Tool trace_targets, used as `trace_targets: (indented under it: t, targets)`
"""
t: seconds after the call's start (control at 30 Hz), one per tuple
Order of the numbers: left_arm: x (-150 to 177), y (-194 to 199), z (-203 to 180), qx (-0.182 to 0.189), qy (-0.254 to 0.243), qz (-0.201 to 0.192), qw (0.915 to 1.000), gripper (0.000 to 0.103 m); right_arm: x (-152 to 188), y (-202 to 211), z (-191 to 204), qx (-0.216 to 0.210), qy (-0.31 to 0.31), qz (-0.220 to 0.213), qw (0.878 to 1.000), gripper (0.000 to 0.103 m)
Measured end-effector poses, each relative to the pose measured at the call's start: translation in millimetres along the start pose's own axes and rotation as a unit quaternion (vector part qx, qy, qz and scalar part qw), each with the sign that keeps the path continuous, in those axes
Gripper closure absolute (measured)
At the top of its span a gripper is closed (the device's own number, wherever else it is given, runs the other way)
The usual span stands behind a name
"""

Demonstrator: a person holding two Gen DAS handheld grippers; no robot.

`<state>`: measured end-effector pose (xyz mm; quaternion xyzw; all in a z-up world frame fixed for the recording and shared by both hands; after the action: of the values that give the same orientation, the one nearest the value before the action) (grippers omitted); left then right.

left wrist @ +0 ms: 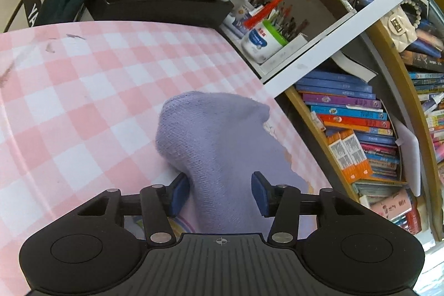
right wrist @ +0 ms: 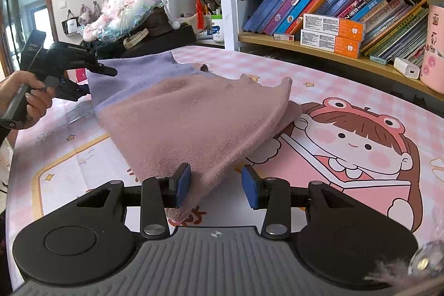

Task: Fold clothes
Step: 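Lift the lavender hem with the left gripper and fold it over the collar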

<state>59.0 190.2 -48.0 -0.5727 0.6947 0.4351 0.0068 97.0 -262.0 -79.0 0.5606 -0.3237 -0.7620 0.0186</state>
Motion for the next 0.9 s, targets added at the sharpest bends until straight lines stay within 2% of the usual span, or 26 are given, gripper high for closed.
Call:
trace_targets:
  t: [0.07,0.13,0.23,0.33,0.4,0.53,0.6,0.63,0.7,0.73,0.8,0.9]
  targets:
    - [1.0,-1.0,2.4,0.000,0.005,-0.004,1.0000,0.066,0.1,0.1,-0.1,0.000,0.000,0.000,1.000,0.065]
    - [0.8,-4.5,6.1,0.003,0.013,-0.002,0.9999,0.080,-0.1,0.1,0.2,0.001,0.002,0.000,1.000,0.065]
    - [-0.6,4.4,-2.1,0.040,-0.003,-0.014,0.9991,0.089,-0.1,0.0,0.2,0.001,0.001,0.000,1.000,0.065]
    - [1.4,35.6,-37.5,0.108,-0.091,-0.053,0.9886,0.089,-0.4,-0.2,-0.4,0.001,0.000,0.000,1.000,0.065]
    - [3.1,47.3,-47.9,0.120,-0.121,-0.061,0.9834,0.089,-0.5,-0.3,-0.9,0.000,-0.002,0.001,1.000,0.065]
    - [-3.3,24.6,-18.7,0.052,-0.068,-0.023,0.9961,0.089,-0.3,-0.2,-1.1,0.000,-0.001,0.001,1.000,0.065]
    - [-3.0,14.6,-2.0,0.035,-0.038,-0.010,0.9986,0.088,-0.1,-0.3,-1.6,-0.001,-0.002,0.001,1.000,0.065]
    - [-2.6,10.7,4.2,0.032,-0.027,-0.005,0.9991,0.083,-0.2,-0.4,-1.9,-0.002,-0.002,0.001,1.000,0.065]
    - [-1.1,3.8,11.7,0.024,-0.022,0.002,0.9995,0.079,-0.3,-0.3,-2.2,-0.002,-0.003,0.001,1.000,0.065]
    - [-0.4,1.2,13.6,0.022,-0.023,0.004,0.9995,0.071,-0.3,-0.2,-2.1,-0.002,-0.003,0.001,1.000,0.065]
    - [0.4,-1.8,14.9,0.028,-0.021,0.006,0.9994,0.067,-0.2,-0.2,-2.1,-0.003,-0.003,0.001,1.000,0.065]
    - [1.8,-3.1,14.8,0.036,-0.010,0.002,0.9993,0.067,0.1,-0.3,-1.5,-0.002,-0.003,0.001,1.000,0.065]
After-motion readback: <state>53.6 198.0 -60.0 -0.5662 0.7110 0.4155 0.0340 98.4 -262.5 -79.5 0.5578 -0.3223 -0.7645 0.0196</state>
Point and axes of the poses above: each gripper's, at about its wrist camera, not at the fingertips, and y roughly against the way its jaws point, z to its left, x to its underside, the point moved 3 cm from there along -y, roughly the way its jaws point, and after that the axes turned 7 degrees about -x, right-handed, at the moved point
